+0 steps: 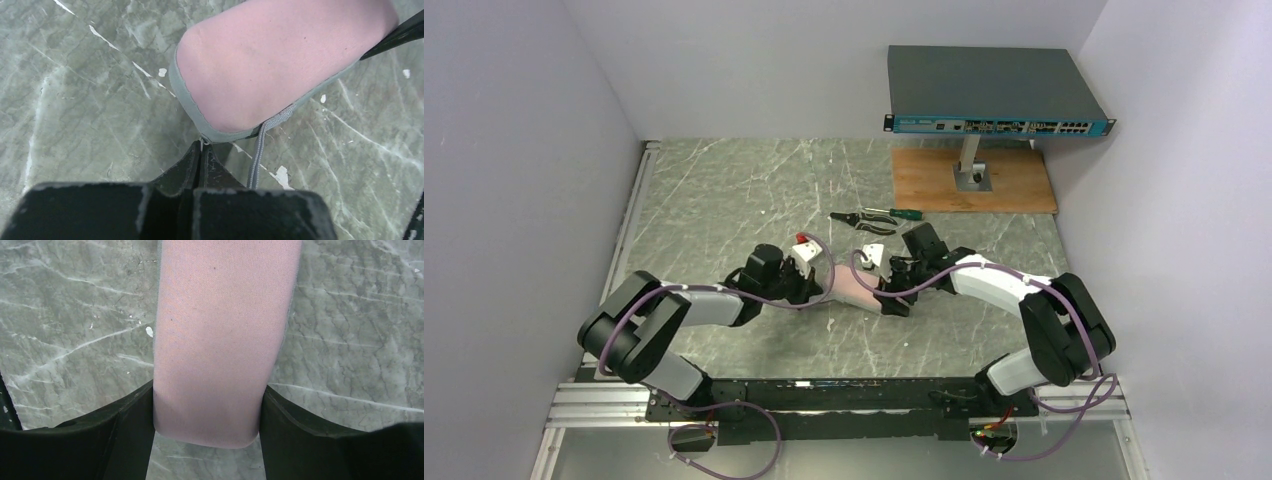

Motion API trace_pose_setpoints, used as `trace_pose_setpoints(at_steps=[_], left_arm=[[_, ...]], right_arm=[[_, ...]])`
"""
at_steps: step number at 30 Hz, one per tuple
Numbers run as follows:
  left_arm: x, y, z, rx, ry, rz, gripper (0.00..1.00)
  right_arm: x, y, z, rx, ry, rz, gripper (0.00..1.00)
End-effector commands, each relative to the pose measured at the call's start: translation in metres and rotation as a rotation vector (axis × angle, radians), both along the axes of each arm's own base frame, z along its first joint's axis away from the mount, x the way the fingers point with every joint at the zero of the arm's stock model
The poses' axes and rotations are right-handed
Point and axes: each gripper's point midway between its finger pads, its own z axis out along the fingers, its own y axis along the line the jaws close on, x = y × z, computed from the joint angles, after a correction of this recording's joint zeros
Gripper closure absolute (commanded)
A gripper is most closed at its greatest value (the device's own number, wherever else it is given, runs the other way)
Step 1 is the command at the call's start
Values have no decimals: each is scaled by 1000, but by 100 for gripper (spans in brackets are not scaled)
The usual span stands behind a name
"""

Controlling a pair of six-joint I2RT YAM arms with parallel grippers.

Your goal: Open the umbrella

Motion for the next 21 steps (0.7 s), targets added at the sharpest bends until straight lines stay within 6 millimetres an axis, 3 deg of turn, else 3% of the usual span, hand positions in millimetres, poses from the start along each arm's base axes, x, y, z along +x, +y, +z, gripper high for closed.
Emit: trace_pose_setpoints(at_steps=[1,8,17,19,21], left_arm=[[29,26,15,-14,-33,139,100],[30,18,20,-26,-89,57,100],[13,-3,8,-27,-24,-88,100],[6,-7,6,-35,-9,-120,100],[-1,-13,7,-38,-14,-157,100]], right_arm=[[-35,-43,-26,-153,97,39,100],[-37,-47,-27,-174,61,145,100],[-15,-48,-24,-264,-95,339,100],[-5,-45,-20,-270,-134,357,86],[3,-43,-12,-265,-197,404,83]])
